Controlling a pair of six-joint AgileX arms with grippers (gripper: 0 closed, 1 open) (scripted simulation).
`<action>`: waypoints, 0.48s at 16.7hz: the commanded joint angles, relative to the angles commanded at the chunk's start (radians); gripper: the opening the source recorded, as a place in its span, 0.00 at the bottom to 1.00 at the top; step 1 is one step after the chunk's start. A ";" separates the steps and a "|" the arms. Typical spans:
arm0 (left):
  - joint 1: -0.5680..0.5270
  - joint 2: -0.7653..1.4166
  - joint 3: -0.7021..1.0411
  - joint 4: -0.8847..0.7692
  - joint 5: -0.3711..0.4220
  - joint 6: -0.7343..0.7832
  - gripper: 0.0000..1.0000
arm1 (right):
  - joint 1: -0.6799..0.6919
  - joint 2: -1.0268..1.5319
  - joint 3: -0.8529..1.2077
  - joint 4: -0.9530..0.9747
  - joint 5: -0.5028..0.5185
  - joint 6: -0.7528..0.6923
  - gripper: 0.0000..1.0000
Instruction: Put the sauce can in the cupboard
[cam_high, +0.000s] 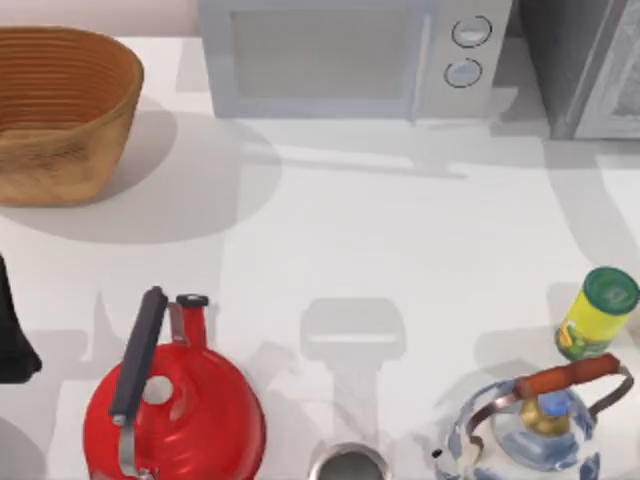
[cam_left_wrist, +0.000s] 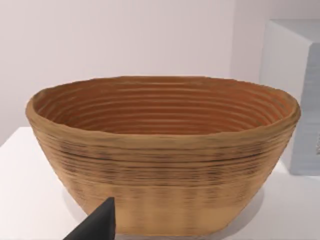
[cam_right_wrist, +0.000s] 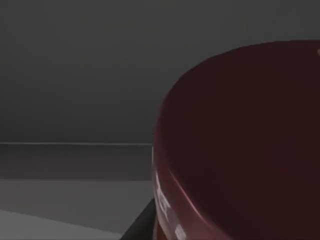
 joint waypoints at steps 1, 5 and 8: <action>0.000 0.000 0.000 0.000 0.000 0.000 1.00 | 0.003 0.016 0.023 -0.004 0.003 0.003 0.00; 0.000 0.000 0.000 0.000 0.000 0.000 1.00 | 0.004 0.025 0.038 -0.006 0.005 0.006 0.00; 0.000 0.000 0.000 0.000 0.000 0.000 1.00 | -0.001 0.025 0.036 -0.005 0.003 0.007 0.00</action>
